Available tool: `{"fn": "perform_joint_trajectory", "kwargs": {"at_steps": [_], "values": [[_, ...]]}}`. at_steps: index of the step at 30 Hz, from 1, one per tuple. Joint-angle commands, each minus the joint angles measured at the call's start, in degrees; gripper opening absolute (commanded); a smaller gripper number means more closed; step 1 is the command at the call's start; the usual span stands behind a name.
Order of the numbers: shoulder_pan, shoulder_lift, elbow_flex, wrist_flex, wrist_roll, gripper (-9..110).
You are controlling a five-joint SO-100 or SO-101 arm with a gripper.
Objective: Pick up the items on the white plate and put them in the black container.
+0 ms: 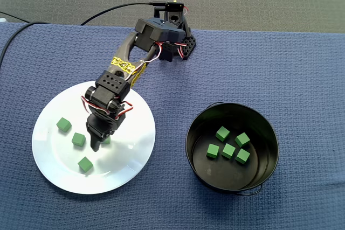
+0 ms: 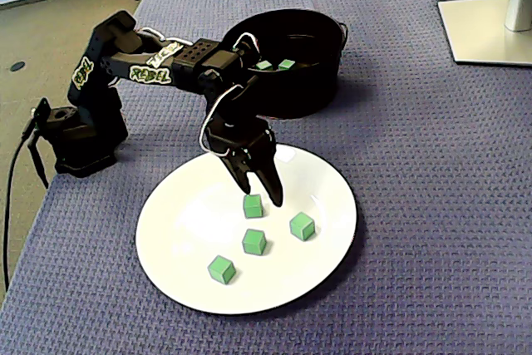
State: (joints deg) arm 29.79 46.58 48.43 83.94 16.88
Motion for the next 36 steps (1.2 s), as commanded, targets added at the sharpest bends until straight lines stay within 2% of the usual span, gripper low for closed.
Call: {"fn": "perform_joint_trajectory", "kwargs": {"at_steps": [1,5,10,14,36], "values": [[1.67,3.34,0.97,-0.97,-1.05,23],[2.55,3.52,2.72,-0.09,-1.58,24],[2.9,3.6,3.34,-0.88,-1.67,15],[2.64,3.43,3.08,-1.05,-1.58,16],[1.32,2.11,3.25,-2.9,-0.18,3]]}}
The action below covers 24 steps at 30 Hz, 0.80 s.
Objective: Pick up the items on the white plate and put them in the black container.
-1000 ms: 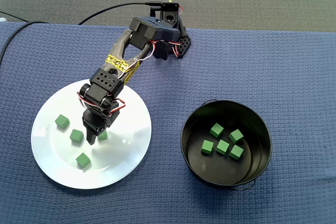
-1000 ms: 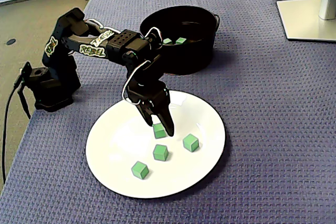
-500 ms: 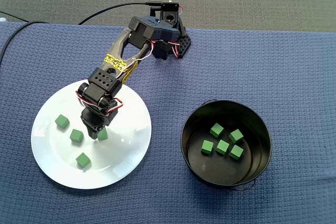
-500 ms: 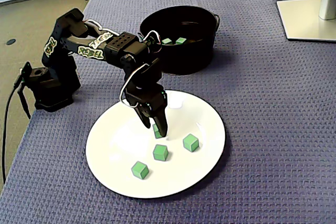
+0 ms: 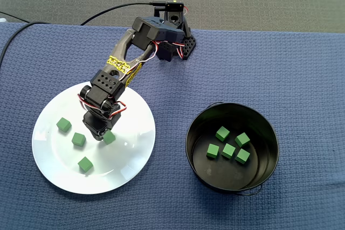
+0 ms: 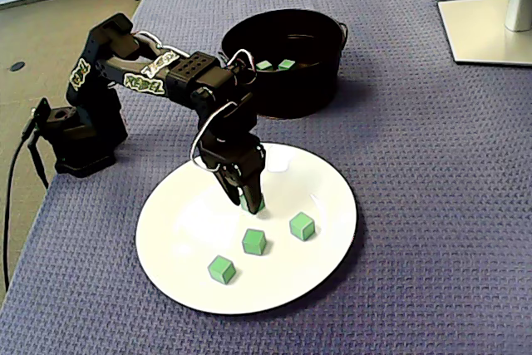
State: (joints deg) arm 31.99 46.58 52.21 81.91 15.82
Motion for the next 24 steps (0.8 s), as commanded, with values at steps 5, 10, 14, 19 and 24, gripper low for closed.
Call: {"fn": "perform_joint_trajectory", "kwargs": {"at_steps": [5,10,14,19,24], "values": [[-1.49,1.93,-0.18,-1.32,1.14,12],[-2.02,1.93,0.44,-2.2,1.41,9],[-2.37,2.11,0.7,-2.2,2.02,1],[-2.9,3.16,-1.05,0.53,2.29,0],[-5.01,13.62,-10.28,5.89,-1.49,0]]}}
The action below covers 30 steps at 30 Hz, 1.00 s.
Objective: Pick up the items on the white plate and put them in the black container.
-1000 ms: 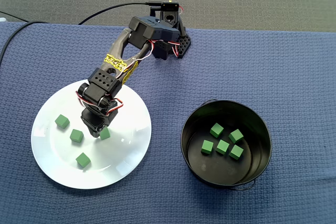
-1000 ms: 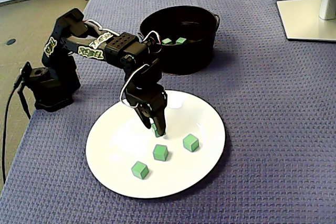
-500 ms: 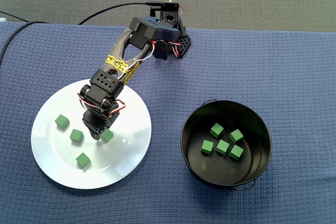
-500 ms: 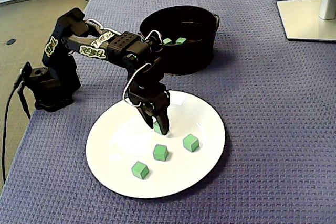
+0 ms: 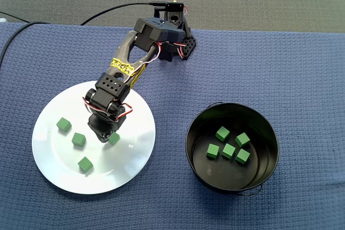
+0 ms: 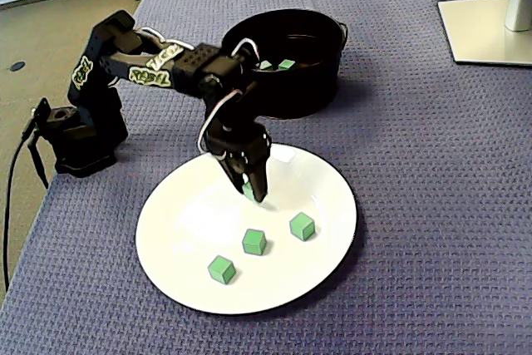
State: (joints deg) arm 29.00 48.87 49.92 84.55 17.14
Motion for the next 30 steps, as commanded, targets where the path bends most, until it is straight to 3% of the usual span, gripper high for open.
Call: {"fn": "perform_joint_trajectory", "kwargs": {"at_steps": [1,8,13,19,24,27,30], "values": [[-3.6,14.24,-10.63,4.57,-4.83,0],[-26.19,32.34,-26.63,13.89,-22.76,0],[-46.67,35.24,-14.24,8.61,-30.32,0],[-49.13,30.76,15.64,-11.78,-31.11,0],[-50.54,26.98,25.84,-19.42,-28.74,0],[-51.15,26.63,25.58,-19.07,-27.6,19],[-51.15,27.69,20.13,-12.83,-26.81,29]]}}
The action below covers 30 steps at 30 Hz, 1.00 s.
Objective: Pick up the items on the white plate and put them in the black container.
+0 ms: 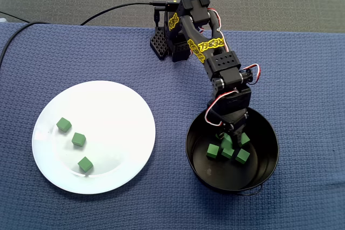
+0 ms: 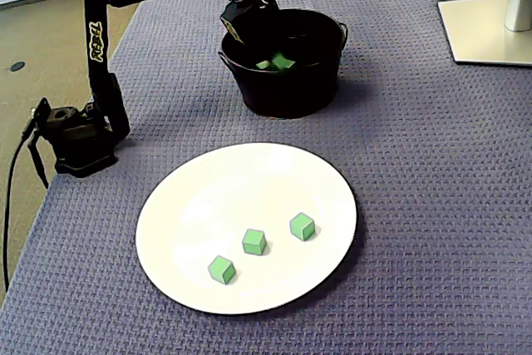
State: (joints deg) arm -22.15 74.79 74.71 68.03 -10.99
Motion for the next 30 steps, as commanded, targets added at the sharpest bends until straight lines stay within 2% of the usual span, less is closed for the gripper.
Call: {"fn": "perform_joint_trajectory", "kwargs": {"at_steps": [1,5,8,10,14,19,25,30], "values": [[0.7,2.55,-7.56,6.94,1.58,32],[6.86,7.21,-24.7,22.5,2.37,35],[17.93,9.67,-41.84,33.93,-0.26,31],[27.42,10.9,-47.37,36.47,-2.2,30],[44.21,10.02,-39.64,32.96,-4.66,31],[58.36,4.39,-26.02,21.09,-5.27,30],[63.28,-6.15,-24.52,13.1,-6.59,30],[63.54,-15.91,-30.32,14.24,-6.86,31]]}}
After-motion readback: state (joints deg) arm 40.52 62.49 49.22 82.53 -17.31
